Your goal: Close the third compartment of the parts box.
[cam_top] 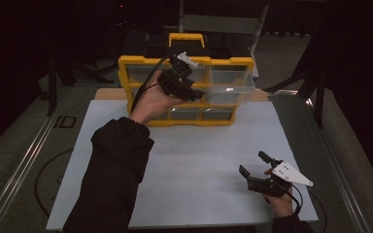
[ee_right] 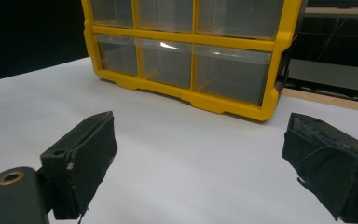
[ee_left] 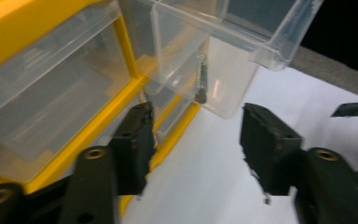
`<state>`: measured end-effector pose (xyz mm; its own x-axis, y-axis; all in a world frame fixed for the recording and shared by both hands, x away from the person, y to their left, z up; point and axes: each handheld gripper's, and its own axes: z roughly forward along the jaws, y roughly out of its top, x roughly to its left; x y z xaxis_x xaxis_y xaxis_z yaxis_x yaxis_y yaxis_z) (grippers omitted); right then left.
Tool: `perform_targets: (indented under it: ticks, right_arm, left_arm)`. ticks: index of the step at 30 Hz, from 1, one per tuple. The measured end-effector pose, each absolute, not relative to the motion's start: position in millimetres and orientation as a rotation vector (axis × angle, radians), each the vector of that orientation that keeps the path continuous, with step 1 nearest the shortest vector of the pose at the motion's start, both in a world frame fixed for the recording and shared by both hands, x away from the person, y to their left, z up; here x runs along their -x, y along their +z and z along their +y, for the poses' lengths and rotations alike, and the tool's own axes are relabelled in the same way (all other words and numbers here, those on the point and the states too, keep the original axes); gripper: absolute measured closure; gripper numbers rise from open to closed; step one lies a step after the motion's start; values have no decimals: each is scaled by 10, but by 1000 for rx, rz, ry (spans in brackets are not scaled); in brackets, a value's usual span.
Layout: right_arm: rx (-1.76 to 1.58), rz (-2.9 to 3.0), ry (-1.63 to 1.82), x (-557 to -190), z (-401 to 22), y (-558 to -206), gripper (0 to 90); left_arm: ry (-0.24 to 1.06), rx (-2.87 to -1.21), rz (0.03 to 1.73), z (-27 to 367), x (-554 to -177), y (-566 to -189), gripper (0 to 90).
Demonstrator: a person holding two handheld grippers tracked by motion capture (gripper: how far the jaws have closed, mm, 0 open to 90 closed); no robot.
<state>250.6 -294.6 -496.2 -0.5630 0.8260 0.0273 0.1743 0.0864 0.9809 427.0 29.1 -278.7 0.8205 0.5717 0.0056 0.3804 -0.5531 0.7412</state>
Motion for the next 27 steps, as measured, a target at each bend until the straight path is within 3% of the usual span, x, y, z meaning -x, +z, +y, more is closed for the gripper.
perform_targets:
  ticks: [10, 18, 27]
  right_arm:
    - [-986, 1813, 1511, -2506, -2945, -4962, 95]
    - [-985, 1818, 1511, -2502, -2931, -4961, 95]
    - [-984, 1817, 1509, -2504, -2934, -4961, 95]
  left_arm:
    - [274, -2233, 663, 323, -4225, -2833, 646]
    - [268, -2241, 631, 294, -4169, -2825, 878]
    - [260, -2277, 586, 198, -4115, -2841, 898]
